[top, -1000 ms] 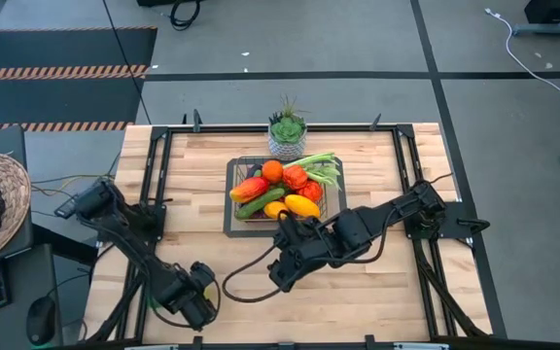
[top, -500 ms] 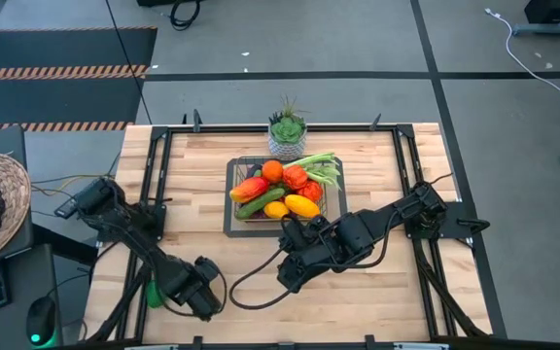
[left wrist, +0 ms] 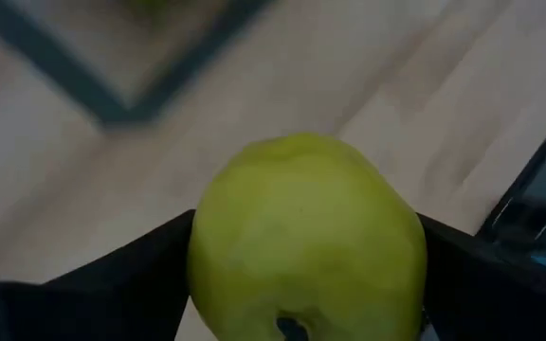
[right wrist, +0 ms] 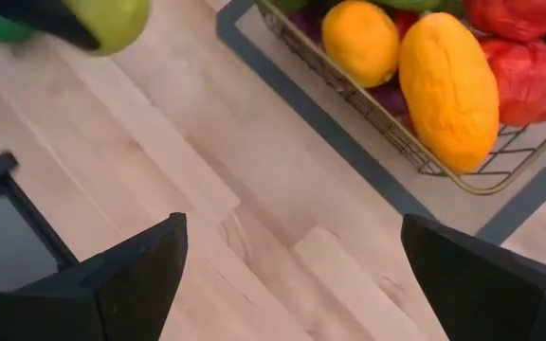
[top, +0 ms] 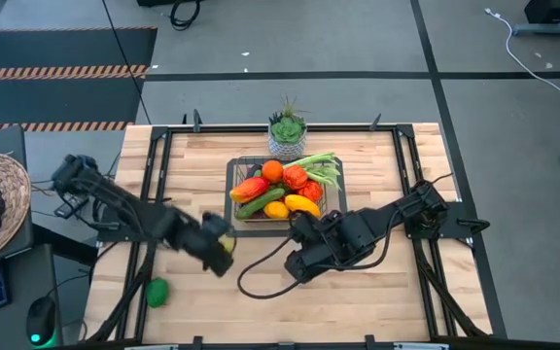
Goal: Build produce basket
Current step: Put the green apple into the wire basket
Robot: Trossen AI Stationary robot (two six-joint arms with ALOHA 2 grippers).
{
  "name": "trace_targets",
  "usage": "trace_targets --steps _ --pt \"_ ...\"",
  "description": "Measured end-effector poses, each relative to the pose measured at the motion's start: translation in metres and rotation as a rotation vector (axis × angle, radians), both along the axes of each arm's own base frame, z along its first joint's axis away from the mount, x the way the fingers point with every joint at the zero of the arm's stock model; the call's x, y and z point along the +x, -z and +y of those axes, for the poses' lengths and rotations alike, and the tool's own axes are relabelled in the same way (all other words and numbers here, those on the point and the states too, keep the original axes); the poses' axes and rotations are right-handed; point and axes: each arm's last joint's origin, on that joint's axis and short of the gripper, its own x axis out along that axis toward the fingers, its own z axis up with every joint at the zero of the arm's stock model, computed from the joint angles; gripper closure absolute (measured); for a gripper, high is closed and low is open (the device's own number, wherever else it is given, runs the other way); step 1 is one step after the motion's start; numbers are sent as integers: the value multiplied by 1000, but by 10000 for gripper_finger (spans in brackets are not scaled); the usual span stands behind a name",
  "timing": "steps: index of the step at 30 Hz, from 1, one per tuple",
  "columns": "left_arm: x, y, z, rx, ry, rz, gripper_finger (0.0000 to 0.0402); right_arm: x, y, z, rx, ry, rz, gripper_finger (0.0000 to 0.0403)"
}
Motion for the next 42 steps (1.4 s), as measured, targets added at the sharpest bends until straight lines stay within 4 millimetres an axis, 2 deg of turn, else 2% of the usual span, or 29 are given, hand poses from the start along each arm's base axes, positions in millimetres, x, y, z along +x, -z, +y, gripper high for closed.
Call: trace_targets --steps 7,13,20,26,31,35,42 --pt "10 -38 60 178 8 -288 58 5 -2 -5 40 120 -62 21" --pt "24 -52 100 319 3 -429 57 12 -3 -12 72 175 -108 27" --pt "31 -51 146 390 -137 -419 56 15 -2 -24 18 110 -65 27" --pt "34 -35 181 410 -244 -314 56 20 -2 -50 -76 68 -11 27" --pt "43 -18 200 362 -302 -257 56 27 -2 -74 -153 29 9 28" --pt "48 -10 200 328 -318 -230 56 30 -3 -87 -173 18 26 28" --pt "47 -9 203 351 -296 -217 56 33 -3 -99 -182 52 26 28"
